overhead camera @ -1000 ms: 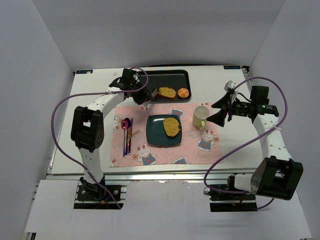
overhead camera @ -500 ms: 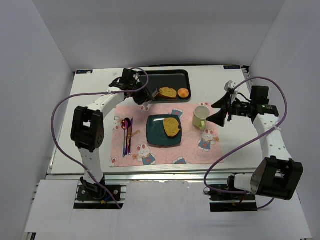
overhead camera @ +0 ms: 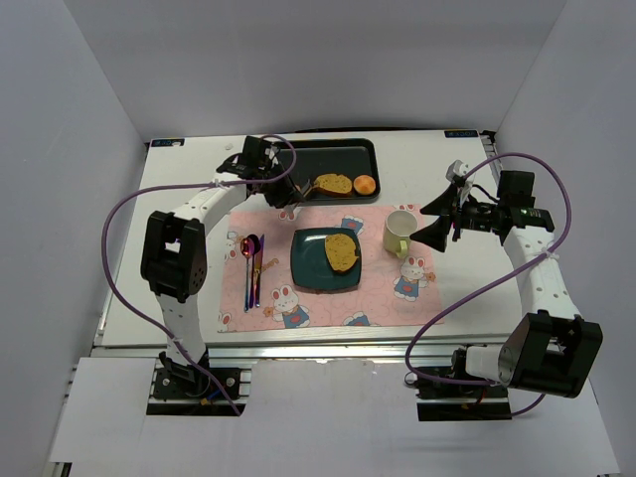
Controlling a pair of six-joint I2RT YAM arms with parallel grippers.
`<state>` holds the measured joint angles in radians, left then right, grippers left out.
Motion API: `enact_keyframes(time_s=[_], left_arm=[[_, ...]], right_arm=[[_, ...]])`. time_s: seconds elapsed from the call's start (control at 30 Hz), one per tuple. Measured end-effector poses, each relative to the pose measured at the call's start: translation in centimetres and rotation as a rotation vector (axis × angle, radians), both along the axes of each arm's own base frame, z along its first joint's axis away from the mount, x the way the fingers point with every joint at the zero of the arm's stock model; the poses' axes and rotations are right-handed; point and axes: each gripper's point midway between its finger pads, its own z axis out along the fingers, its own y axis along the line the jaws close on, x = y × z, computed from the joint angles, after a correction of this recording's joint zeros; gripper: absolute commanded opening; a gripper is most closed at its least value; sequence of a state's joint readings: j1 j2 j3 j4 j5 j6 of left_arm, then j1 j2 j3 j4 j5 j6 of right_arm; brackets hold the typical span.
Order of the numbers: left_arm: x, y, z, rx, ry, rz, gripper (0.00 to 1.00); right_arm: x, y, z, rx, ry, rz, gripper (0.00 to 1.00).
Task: Place the bread
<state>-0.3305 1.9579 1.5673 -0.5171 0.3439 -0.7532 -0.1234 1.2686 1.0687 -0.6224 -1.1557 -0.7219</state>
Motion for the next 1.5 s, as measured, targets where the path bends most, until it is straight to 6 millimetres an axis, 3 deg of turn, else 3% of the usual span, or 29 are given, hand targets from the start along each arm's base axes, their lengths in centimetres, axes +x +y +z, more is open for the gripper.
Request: enact_keyframes(time_s=[0.2, 0.4, 0.53, 0.63, 0.9, 1.03, 1.3, 1.5], left_arm=[[0.4, 0.8, 1.5, -0.004, -0.035, 0.01, 0.03], [0.2, 1.8, 7.0, -0.036, -0.153, 0.016, 0.0], [-1.9, 2.4, 10.8, -0.062, -0.242, -0.005, 0.0], [-4.7, 3.0, 11.7, -0.077, -0.257, -0.022, 0.0], [-13.3, 4.2, 9.9, -0.135, -0.205, -0.066, 0.0], [-16.5, 4.4, 9.4, -0.172, -0.187, -0.094, 0.0], [-19.7, 4.6, 6.7, -0.19, -0.104, -0.132, 0.01], [-20.6, 4.9, 5.5, -0.171, -0.065, -0.147, 0.23]], right_arm=[[0.0, 0.0, 0.0, 0.0, 0.0, 0.0, 0.9], [0.0, 0.0, 0.0, 0.002, 0.0, 0.001, 0.9], [0.0, 0.0, 0.1, 0.004, 0.0, 0.003, 0.9], [-0.1, 0.1, 0.1, 0.004, 0.0, 0.004, 0.89], [-0.1, 0.1, 0.1, 0.006, 0.001, 0.005, 0.89], [0.0, 0.1, -0.1, 0.007, 0.011, 0.004, 0.89], [0.0, 0.0, -0.3, 0.008, 0.019, 0.004, 0.89], [0.0, 0.0, -0.3, 0.008, 0.019, 0.004, 0.9]])
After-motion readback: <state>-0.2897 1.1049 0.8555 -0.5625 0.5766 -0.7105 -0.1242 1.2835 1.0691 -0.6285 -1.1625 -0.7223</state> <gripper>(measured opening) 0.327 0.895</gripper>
